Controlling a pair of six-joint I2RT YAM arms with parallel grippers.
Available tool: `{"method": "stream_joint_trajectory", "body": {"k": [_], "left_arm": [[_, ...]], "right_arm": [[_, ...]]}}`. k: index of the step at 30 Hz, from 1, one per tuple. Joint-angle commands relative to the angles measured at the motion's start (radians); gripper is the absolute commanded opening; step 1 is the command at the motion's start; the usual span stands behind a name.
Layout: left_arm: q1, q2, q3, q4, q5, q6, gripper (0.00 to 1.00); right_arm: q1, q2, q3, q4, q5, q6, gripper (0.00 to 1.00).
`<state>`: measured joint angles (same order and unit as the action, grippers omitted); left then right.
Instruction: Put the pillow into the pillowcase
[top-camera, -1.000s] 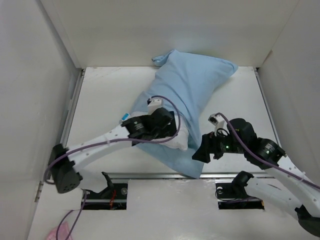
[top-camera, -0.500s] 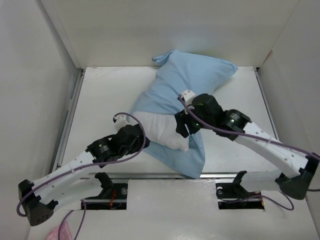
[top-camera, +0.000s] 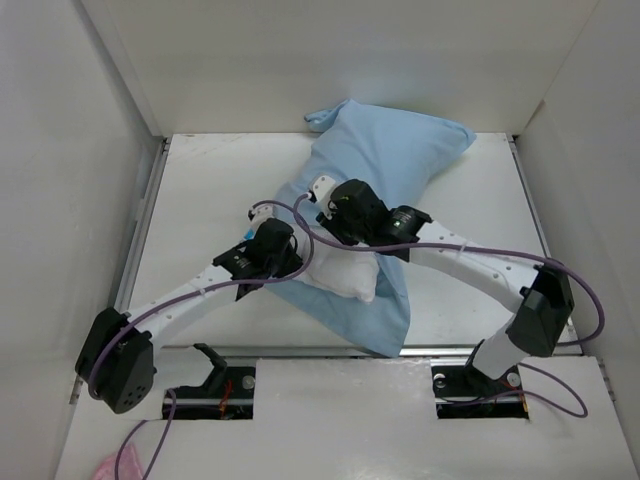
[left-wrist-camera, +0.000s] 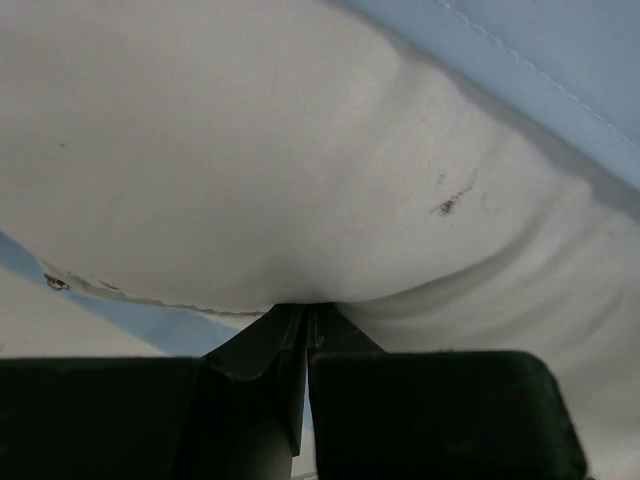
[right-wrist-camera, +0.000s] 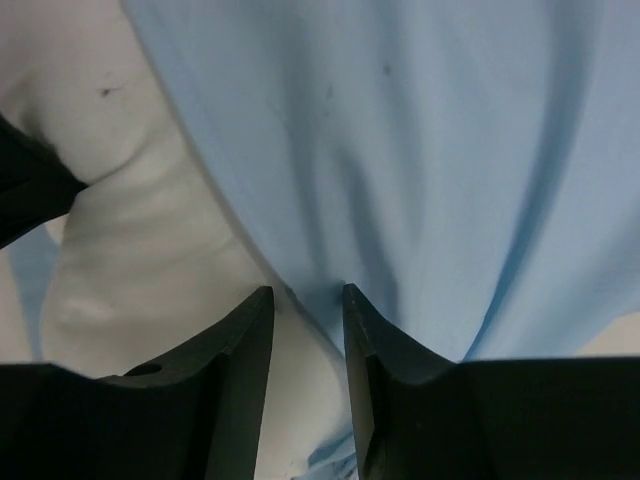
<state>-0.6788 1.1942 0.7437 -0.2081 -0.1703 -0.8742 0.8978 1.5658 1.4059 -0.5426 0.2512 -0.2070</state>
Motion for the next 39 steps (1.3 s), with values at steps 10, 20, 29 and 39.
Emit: {"method": "stream_joint_trajectory", "body": {"k": [10, 20, 29, 39], "left_arm": [[0.031, -0.016, -0.023, 0.196, 0.060, 0.118, 0.00], [0.062, 0.149, 0.146, 0.332, 0.040, 0.118, 0.00], [0.093, 0.130, 0.211, 0.440, 0.006, 0.037, 0.00], [0.093, -0.079, -0.046, 0.132, 0.025, 0.026, 0.74]], "right_arm": [[0.003, 0.059, 0.117, 0.103, 0.132, -0.019, 0.00], [0.061, 0.019, 0.192, -0.114, -0.620, 0.158, 0.00], [0.084, -0.062, 0.173, -0.125, -0.747, 0.224, 0.00], [0.084, 0.057, 0.199, -0.174, -0.509, 0.235, 0.38]]}}
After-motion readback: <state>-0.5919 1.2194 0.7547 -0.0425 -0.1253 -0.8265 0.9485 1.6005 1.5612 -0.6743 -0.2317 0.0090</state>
